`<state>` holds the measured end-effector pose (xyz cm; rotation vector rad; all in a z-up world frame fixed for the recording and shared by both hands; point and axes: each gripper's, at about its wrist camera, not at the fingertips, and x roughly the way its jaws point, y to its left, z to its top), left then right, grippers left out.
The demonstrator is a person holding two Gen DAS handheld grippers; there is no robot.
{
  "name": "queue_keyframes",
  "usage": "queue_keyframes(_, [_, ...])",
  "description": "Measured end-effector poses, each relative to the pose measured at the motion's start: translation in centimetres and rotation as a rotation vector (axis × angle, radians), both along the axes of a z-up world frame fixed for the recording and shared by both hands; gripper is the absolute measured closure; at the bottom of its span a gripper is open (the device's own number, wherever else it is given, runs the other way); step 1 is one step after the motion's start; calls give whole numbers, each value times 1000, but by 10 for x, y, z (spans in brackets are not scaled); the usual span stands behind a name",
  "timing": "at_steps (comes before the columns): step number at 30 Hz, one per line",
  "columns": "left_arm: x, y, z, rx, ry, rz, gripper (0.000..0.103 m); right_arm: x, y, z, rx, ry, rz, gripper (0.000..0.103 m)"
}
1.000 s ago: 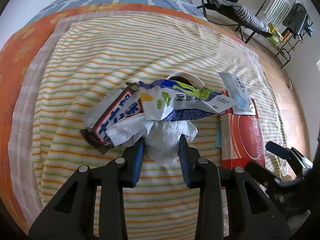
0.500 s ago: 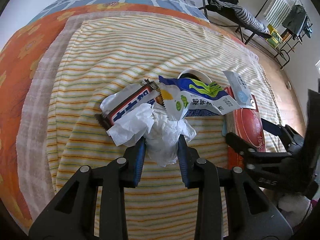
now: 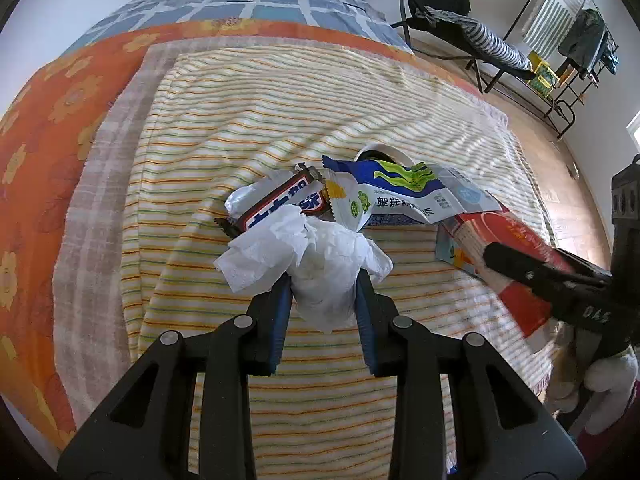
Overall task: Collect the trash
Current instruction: 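Carry the plastic and red pack to the basket and release both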
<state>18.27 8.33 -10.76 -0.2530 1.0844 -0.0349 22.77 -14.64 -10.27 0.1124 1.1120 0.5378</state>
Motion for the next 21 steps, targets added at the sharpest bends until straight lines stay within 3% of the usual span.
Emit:
queue_keyframes(1, [-1, 0, 1, 2, -1, 0, 73, 0, 2, 1, -7, -5, 7, 44])
queue_keyframes(2, [-3, 0, 2, 5, -3, 0, 73, -1, 3, 2, -13, -4, 17, 66])
queue_keyframes(7, [-8, 2, 7, 14, -12, -2, 73, -6, 6, 0, -19, 24, 49, 72])
queue_keyframes(15, [-19, 2, 12, 27, -23, -16, 74, -24, 2, 4, -17, 40, 80, 73])
queue_keyframes(17, [-22, 3, 14, 23, -28, -19, 74, -31, -2, 9, -19, 22, 84, 82])
queue_keyframes(21, [-31, 3, 19, 18, -37, -26, 74, -41, -10, 19, -17, -5, 81, 85])
